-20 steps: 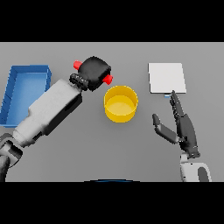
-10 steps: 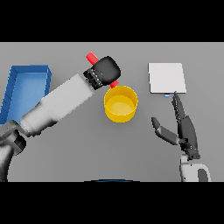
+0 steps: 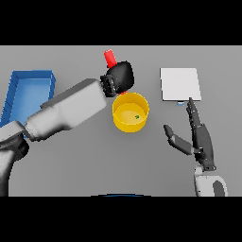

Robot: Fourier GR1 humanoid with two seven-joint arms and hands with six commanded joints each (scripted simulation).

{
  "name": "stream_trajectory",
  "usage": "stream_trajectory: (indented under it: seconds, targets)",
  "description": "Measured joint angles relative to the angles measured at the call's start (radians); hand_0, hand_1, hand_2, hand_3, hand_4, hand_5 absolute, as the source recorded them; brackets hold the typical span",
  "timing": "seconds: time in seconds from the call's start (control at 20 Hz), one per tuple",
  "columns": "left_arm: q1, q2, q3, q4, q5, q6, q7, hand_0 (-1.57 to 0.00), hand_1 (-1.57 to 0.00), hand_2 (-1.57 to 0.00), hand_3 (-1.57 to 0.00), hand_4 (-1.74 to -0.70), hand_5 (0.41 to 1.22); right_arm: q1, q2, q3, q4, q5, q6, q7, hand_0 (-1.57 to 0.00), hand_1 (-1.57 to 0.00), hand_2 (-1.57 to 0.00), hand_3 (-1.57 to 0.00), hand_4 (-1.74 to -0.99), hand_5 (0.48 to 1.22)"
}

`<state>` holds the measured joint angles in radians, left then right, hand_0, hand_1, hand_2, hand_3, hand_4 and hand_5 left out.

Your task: Pick up the red beaker and tilt it to pour out 1 green nut into yellow bowl. Pick up the yellow bowl and place it on the metallic measuring scale.

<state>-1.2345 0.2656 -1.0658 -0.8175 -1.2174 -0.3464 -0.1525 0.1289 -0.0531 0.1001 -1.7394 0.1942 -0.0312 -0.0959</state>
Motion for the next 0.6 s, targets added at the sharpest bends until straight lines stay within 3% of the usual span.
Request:
stream_trajectory:
  seconds: [0.35, 0.6]
  targets:
    - [-0.079, -0.028, -0.095, 0.037, -0.107, 0.042, -0.036, -1.57, -1.57, -1.57, -1.57, -1.73, 1.221, -0.003, 0.001, 0.002, 0.009, 0.004, 0.001, -0.024, 0.00, 0.00, 0.00, 0.00, -1.133, 0.575]
    - [-0.267, -0.006, -0.082, 0.101, -0.140, 0.053, -0.105, -1.57, -1.57, -1.57, -1.57, -1.73, 1.221, 0.007, 0.011, 0.014, 0.001, 0.022, -0.011, -0.027, 0.00, 0.00, 0.00, 0.00, -1.133, 0.557]
